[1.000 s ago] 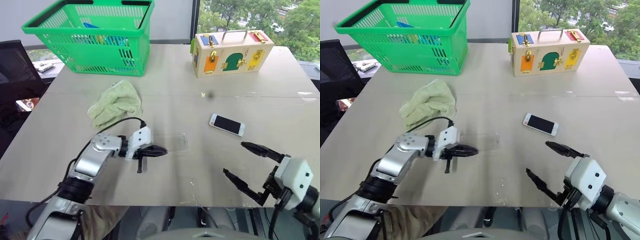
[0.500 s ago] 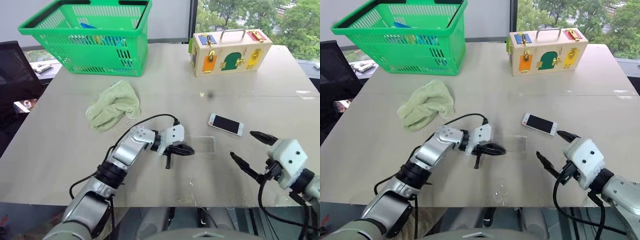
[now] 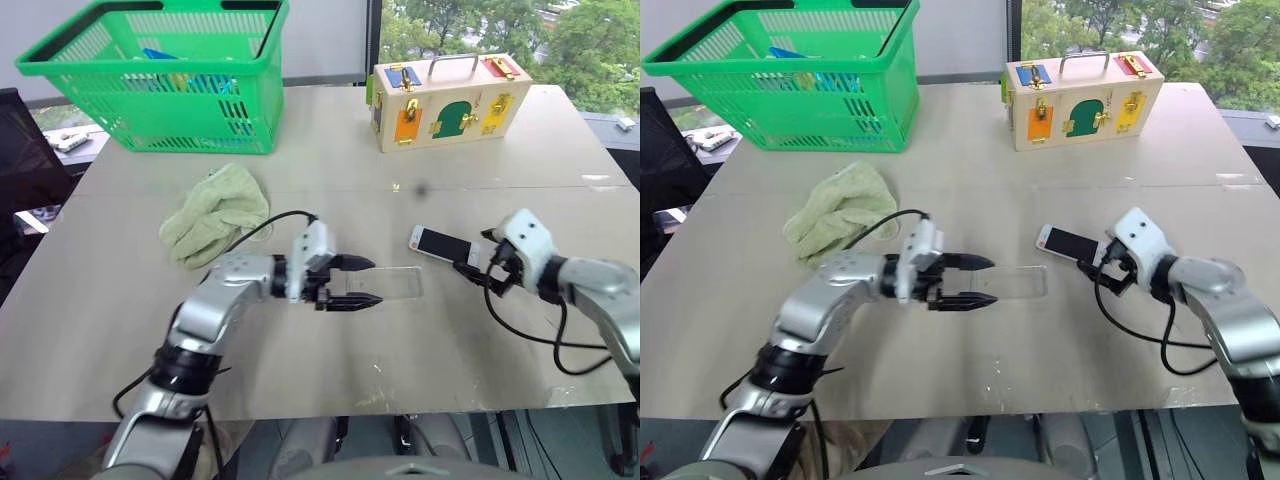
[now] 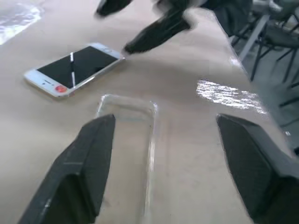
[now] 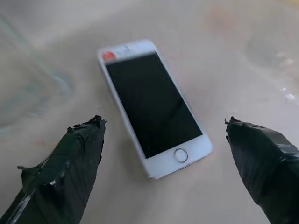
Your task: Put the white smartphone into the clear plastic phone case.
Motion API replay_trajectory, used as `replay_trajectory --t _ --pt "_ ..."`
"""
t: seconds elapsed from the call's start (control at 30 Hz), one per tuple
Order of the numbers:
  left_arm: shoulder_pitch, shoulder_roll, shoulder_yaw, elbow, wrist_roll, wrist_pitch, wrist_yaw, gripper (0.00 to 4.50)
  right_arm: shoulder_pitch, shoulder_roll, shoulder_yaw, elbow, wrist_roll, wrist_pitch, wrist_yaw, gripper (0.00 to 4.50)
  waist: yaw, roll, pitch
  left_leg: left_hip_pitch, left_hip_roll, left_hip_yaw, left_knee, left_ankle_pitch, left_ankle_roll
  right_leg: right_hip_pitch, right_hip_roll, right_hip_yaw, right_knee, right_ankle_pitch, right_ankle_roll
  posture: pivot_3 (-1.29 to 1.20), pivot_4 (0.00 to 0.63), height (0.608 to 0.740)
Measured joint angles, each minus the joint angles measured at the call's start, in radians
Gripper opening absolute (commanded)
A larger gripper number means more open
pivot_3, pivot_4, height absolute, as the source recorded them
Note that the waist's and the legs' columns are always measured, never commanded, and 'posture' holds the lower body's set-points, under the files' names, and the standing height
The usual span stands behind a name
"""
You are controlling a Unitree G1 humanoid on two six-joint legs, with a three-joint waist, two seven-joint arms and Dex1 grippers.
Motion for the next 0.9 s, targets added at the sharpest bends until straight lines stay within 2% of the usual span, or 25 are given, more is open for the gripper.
replay_trajectory --t 0.1,0.2,0.37,0.47,0.5,0.53,0.57,0.67,0.8,0.9 --pt "0.089 0.040 0.055 -0.154 -0.069 0.054 0.049 3.45 -0.122 0.014 0.096 0.175 -0.050 -0.066 0.106 4.50 0.002 0.000 0.000 -0.001 0.000 0.000 0.001 0.000 0.000 0.000 -0.001 0.000 -0.001 0.000 0.000 0.00 0.150 0.740" --pt "0.131 0.058 0.076 -0.239 -0.100 0.084 0.098 3.45 -0.209 0.034 0.130 0.320 -0.086 -0.147 0.175 4.50 0.004 0.000 0.000 0.000 -0.001 0.000 0.002 0.000 0.000 0.002 0.000 0.000 -0.001 0.001 0.000 0.00 0.150 0.740" --pt "0.129 0.058 0.090 -0.271 -0.134 0.121 0.173 3.45 -0.310 0.063 0.170 0.508 -0.118 -0.224 0.283 4.50 0.002 0.000 0.000 0.007 0.000 -0.001 0.003 -0.001 -0.002 0.009 0.001 -0.001 0.000 -0.003 -0.002 0.00 0.150 0.740" --pt "0.127 0.060 0.094 -0.278 -0.147 0.134 0.199 3.50 -0.361 0.066 0.192 0.583 -0.136 -0.220 0.347 3.69 0.004 0.000 0.000 0.008 0.000 -0.001 0.003 -0.001 -0.001 0.009 0.001 -0.001 0.000 -0.001 -0.005 0.00 0.150 0.740" --pt "0.128 0.064 0.094 -0.278 -0.147 0.134 0.204 3.50 -0.376 0.070 0.200 0.606 -0.145 -0.219 0.361 3.19 0.005 -0.001 -0.001 0.008 0.000 -0.001 0.003 -0.001 -0.001 0.009 0.001 -0.001 0.000 -0.001 -0.004 0.00 0.150 0.740" --pt "0.128 0.070 0.095 -0.277 -0.147 0.134 0.205 3.50 -0.390 0.071 0.205 0.622 -0.153 -0.219 0.377 2.94 0.005 -0.002 -0.002 0.008 0.000 -0.001 0.003 -0.001 -0.001 0.009 0.001 -0.001 0.000 0.000 -0.004 0.00 0.150 0.740" --pt "0.128 0.073 0.099 -0.275 -0.147 0.133 0.207 3.50 -0.396 0.073 0.205 0.636 -0.157 -0.219 0.391 2.94 0.006 -0.004 -0.003 0.008 0.000 -0.001 0.003 -0.001 -0.001 0.009 0.001 -0.001 0.000 0.000 -0.004 0.00 0.150 0.740" --pt "0.132 0.077 0.111 -0.252 -0.147 0.118 0.206 3.50 -0.392 0.075 0.195 0.648 -0.159 -0.219 0.399 2.94 0.011 -0.006 -0.006 0.008 0.000 -0.002 0.003 -0.001 -0.002 0.009 0.001 -0.001 -0.001 0.000 -0.004 0.00 0.150 0.740" --pt "0.182 0.067 0.149 -0.221 -0.143 0.024 0.198 3.50 -0.305 0.055 0.107 0.553 -0.129 -0.187 0.383 2.93 0.035 -0.006 -0.006 0.006 0.000 -0.002 0.003 -0.003 -0.004 0.008 0.000 -0.001 -0.002 -0.001 -0.005 0.00 0.150 0.740" --pt "0.253 0.085 0.186 -0.150 -0.129 -0.098 0.127 3.50 -0.178 0.001 0.031 0.294 -0.047 -0.046 0.384 2.75 0.042 -0.003 -0.003 0.001 0.000 -0.002 0.001 -0.003 -0.004 0.002 0.000 0.000 -0.002 -0.001 -0.005 0.00 0.150 0.740"
